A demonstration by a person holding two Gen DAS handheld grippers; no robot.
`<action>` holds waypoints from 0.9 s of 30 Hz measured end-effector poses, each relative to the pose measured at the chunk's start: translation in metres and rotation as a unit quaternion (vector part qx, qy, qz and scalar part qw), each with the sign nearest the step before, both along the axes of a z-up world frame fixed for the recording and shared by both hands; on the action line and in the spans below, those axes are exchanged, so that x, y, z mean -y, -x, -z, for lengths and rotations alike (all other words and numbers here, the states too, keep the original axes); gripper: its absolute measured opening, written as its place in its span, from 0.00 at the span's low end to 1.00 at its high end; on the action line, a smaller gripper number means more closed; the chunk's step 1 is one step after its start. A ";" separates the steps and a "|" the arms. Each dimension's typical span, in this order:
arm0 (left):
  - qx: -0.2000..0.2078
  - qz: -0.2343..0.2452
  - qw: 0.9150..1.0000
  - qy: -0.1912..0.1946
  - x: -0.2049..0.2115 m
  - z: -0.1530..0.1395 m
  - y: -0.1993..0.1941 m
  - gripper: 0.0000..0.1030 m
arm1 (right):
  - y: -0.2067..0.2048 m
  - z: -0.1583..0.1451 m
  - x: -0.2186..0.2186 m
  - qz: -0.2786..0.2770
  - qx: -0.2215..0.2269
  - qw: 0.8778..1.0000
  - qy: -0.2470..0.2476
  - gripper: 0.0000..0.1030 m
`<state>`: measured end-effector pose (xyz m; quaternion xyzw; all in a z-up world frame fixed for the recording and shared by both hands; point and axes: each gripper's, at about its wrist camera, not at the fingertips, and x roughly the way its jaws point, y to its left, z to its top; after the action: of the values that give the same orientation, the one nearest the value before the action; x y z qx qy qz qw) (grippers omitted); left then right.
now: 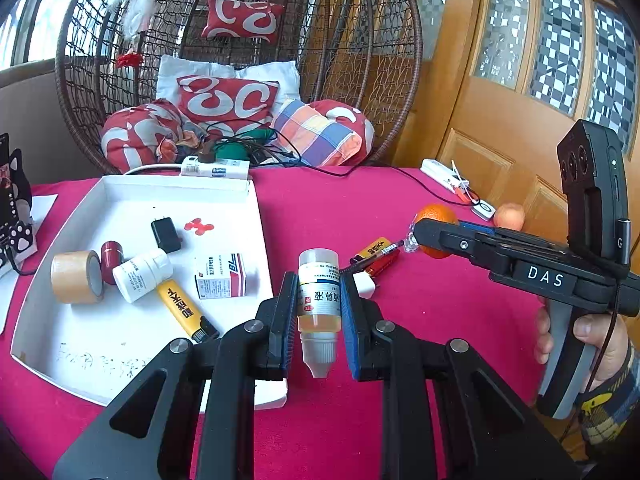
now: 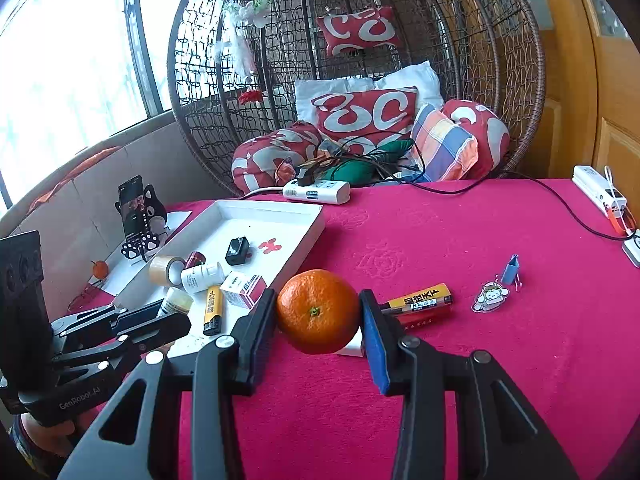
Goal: Organize rigid objects
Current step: 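Lift the medicine bottle with the left gripper while the right lifts the tangerine toward the tray, then lower the bottle into the tray and open the left gripper while the right releases the tangerine there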
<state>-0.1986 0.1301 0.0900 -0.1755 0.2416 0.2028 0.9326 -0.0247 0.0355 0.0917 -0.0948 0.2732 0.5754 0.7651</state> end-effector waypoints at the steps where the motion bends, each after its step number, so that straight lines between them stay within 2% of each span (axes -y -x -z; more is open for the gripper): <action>1: 0.001 -0.002 1.000 0.001 -0.001 0.000 0.001 0.19 | 0.001 0.000 -0.001 -0.001 -0.001 1.000 0.001 0.40; 20: 0.023 -0.049 0.999 0.009 -0.036 -0.005 0.033 0.19 | 0.024 -0.006 -0.040 -0.042 0.013 0.999 0.010 0.40; 27: 0.025 -0.082 0.996 0.013 -0.062 -0.009 0.047 0.19 | 0.031 -0.008 -0.058 -0.058 0.019 0.998 0.015 0.40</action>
<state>-0.2457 0.1924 0.0994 -0.2121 0.2053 0.2712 0.9162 -0.0561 0.0934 0.0997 -0.1326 0.2610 0.6131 0.7337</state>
